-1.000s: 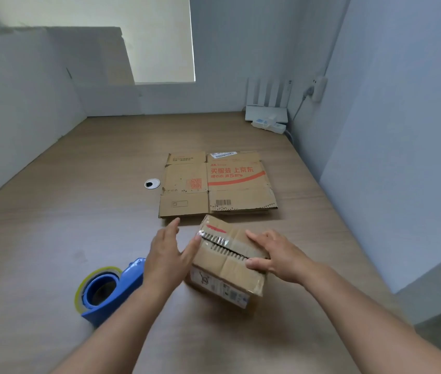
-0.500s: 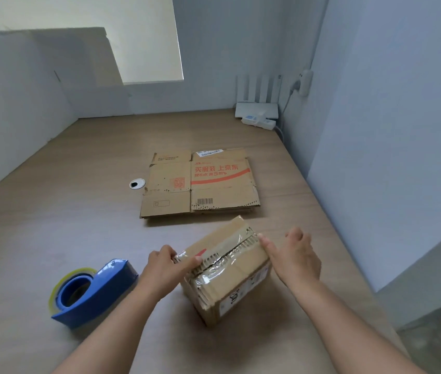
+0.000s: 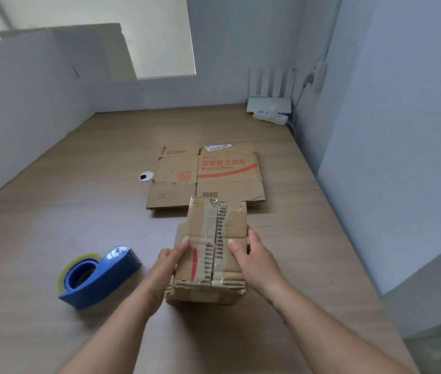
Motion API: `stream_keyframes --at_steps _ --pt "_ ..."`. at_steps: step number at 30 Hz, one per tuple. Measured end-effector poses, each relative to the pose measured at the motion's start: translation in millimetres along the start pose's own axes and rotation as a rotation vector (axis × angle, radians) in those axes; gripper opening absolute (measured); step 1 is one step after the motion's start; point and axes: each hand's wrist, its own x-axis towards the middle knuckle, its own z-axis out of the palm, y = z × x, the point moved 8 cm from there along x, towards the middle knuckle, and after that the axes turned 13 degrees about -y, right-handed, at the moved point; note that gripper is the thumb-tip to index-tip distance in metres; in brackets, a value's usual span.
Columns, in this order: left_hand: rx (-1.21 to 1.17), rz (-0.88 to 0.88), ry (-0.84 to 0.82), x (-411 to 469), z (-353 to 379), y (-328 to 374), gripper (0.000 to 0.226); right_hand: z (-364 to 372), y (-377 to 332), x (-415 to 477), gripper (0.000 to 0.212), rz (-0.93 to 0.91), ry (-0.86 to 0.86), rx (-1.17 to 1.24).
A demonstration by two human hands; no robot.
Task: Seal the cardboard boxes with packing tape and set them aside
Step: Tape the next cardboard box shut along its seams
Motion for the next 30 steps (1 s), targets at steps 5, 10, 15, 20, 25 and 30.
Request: stream_keyframes --at_steps 5,10,15,20,25,30 --pt "-0.121 0.026 -0.071 2.4 -7.0 9.1 0.108 -4.1 -18.8 17.2 0.054 -0.017 -0.026 -0.068" --pt "-0.030 -0.056 0.059 1.4 -14.9 -5.7 0.054 26.2 -2.6 41.2 0.062 0.124 -0.105 -0.264" --pt "0.253 -0.001 0.108 0.2 -31.9 13.2 0.041 35.5 -8.9 58.4 0.064 0.164 -0.081 -0.391" --pt "0.488 0.068 0.146 8.1 -41.5 40.2 0.046 39.9 -25.8 64.4 0.078 0.091 -0.112 -0.401" --pt "0.589 0.037 0.154 10.8 -50.8 34.7 0.058 61.0 -18.0 38.7 0.067 -0.071 -0.311 -0.372" --pt "0.628 0.138 0.216 -11.4 -71.0 37.1 0.061 58.5 -17.7 39.4 0.063 -0.040 -0.319 -0.305"
